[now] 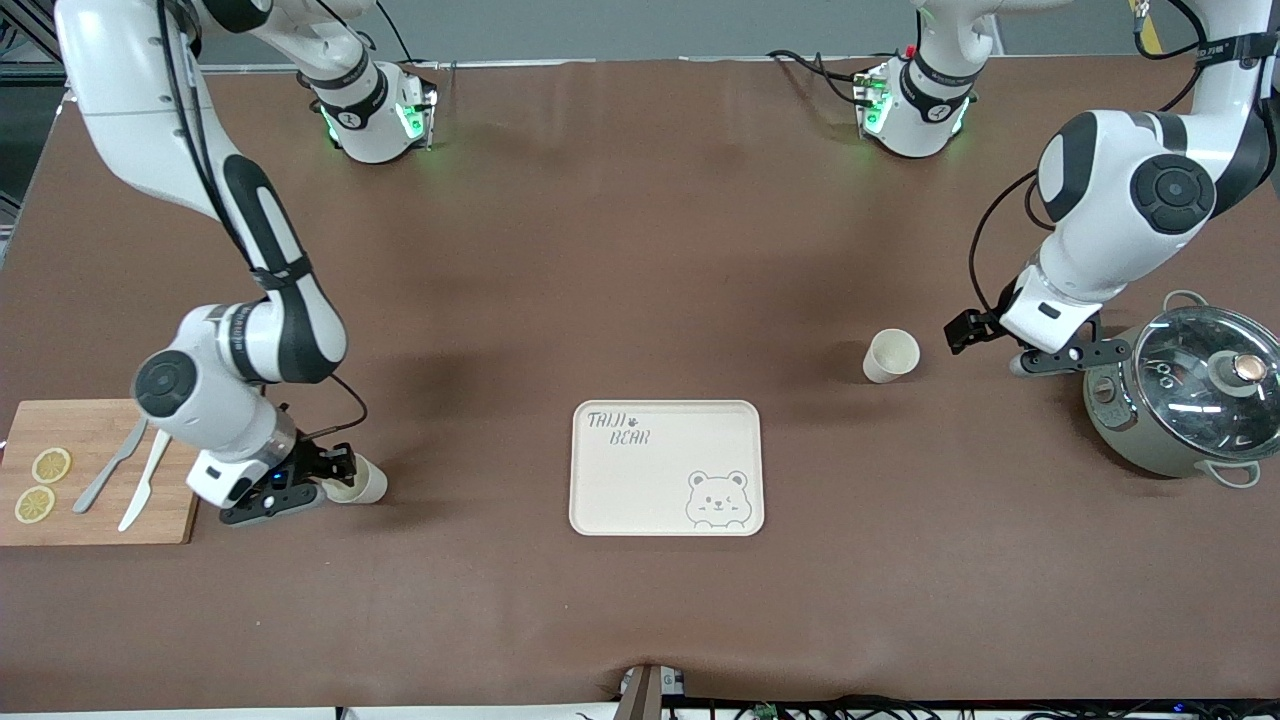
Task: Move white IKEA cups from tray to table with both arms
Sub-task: 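Set both cups on the table and open both grippers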
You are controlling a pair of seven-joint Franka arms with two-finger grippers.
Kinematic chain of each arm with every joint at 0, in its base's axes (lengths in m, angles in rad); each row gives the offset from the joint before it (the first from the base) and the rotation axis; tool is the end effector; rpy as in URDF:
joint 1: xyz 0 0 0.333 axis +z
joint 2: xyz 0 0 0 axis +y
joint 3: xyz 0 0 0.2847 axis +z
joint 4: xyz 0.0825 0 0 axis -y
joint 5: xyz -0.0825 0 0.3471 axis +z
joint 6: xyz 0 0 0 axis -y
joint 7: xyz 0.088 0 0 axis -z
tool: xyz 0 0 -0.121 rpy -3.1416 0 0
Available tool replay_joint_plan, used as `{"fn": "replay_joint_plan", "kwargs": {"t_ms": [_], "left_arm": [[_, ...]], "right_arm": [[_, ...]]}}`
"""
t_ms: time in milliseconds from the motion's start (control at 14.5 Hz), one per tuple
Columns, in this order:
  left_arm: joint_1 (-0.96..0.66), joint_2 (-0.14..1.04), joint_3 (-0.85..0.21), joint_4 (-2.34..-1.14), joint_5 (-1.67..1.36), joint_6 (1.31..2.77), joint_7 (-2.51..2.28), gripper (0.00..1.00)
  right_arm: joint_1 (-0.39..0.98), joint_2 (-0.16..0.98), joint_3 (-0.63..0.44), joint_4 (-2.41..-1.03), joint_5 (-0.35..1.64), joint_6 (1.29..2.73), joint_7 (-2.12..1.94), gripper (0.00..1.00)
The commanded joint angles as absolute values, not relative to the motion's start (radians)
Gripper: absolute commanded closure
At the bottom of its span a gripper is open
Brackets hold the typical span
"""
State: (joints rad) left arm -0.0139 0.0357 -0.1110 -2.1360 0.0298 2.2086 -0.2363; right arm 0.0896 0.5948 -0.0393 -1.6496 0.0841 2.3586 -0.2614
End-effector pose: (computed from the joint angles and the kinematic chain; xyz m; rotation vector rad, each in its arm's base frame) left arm 0.5141 -0.0630 0.3688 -3.1242 -0.1473 -0.0629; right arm 0.6508 0.0375 0.2606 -3.0805 -0.4082 -0.1845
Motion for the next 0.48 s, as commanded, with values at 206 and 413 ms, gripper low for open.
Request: {"fn": "replay_joint_plan", "kwargs": {"t_ms": [206,413], "left_arm": [[-0.012,0.012,-0.100,-1.882,0.052,1.902,-0.146,0.00],[-0.029,0.028,-0.086,-1.712,0.035,1.743,-0.103,0.00]], "right_arm": [[0.046,0.536,-0.028,-1.346,0.089,1.864,-0.204,0.00],[0.043,0.402,-0.029,-1.342,0.080,1.706,-0.138,0.00]]}}
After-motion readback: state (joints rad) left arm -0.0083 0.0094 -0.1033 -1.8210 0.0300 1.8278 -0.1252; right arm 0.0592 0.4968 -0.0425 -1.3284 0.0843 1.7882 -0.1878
